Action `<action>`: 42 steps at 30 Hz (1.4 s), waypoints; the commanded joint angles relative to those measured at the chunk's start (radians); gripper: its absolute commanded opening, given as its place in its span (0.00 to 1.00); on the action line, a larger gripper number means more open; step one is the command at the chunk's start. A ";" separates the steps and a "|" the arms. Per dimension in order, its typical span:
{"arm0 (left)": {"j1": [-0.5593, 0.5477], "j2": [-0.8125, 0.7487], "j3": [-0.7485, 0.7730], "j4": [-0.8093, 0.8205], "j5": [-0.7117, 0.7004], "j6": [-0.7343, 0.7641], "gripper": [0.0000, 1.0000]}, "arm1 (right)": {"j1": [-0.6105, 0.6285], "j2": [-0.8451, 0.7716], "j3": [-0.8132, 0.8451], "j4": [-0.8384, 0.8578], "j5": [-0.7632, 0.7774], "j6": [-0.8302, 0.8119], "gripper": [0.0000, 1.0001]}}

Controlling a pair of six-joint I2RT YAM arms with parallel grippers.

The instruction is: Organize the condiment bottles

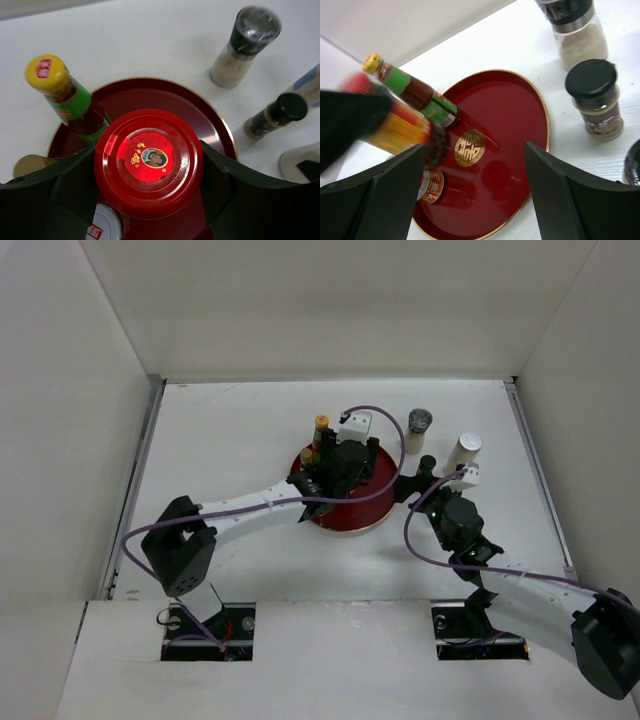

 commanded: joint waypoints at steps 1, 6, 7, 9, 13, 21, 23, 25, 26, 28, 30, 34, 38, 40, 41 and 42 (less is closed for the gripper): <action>0.012 -0.008 0.094 0.218 -0.014 0.016 0.28 | -0.010 -0.038 -0.013 0.018 0.026 0.025 0.85; 0.015 0.088 0.045 0.285 -0.009 0.005 0.28 | -0.015 -0.047 -0.015 0.018 0.022 0.030 0.85; 0.016 0.101 0.028 0.313 -0.009 0.000 0.29 | -0.015 -0.046 -0.015 0.018 0.022 0.030 0.85; 0.018 0.121 0.010 0.345 -0.018 -0.001 0.30 | -0.015 -0.044 -0.015 0.018 0.022 0.030 0.85; 0.028 0.157 -0.023 0.376 -0.021 -0.024 0.35 | -0.018 -0.052 -0.018 0.018 0.026 0.030 0.85; 0.038 0.166 -0.081 0.399 -0.027 -0.057 0.67 | -0.026 -0.081 -0.030 0.018 0.033 0.030 0.85; 0.033 0.143 -0.084 0.399 -0.027 -0.055 0.78 | -0.023 -0.090 -0.034 0.024 0.037 0.022 0.85; 0.032 0.106 -0.081 0.399 -0.021 -0.049 0.86 | -0.023 -0.096 -0.035 0.027 0.042 0.012 0.85; 0.030 0.083 -0.077 0.399 -0.017 -0.046 0.89 | -0.020 -0.098 -0.030 0.027 0.042 0.004 0.83; 0.029 0.030 -0.064 0.399 0.002 -0.043 0.93 | -0.012 -0.105 -0.018 0.016 0.042 -0.008 0.79; 0.027 -0.021 -0.043 0.397 0.049 -0.040 0.96 | -0.003 -0.122 -0.005 -0.002 0.042 -0.013 0.74; 0.019 -0.107 -0.007 0.399 0.103 -0.035 0.97 | 0.003 -0.154 0.045 -0.077 0.048 -0.015 0.48; 0.030 -0.248 -0.094 0.439 0.097 -0.032 0.96 | 0.005 -0.168 0.160 -0.237 0.045 -0.027 0.32; 0.061 -0.340 -0.194 0.477 0.082 -0.037 0.95 | -0.015 -0.161 0.240 -0.323 0.048 -0.051 0.32; 0.080 -0.392 -0.252 0.492 0.065 -0.043 0.95 | -0.033 -0.147 0.281 -0.364 0.049 -0.071 0.33; 0.105 -0.443 -0.312 0.500 0.040 -0.049 0.95 | -0.058 -0.127 0.326 -0.408 0.052 -0.086 0.35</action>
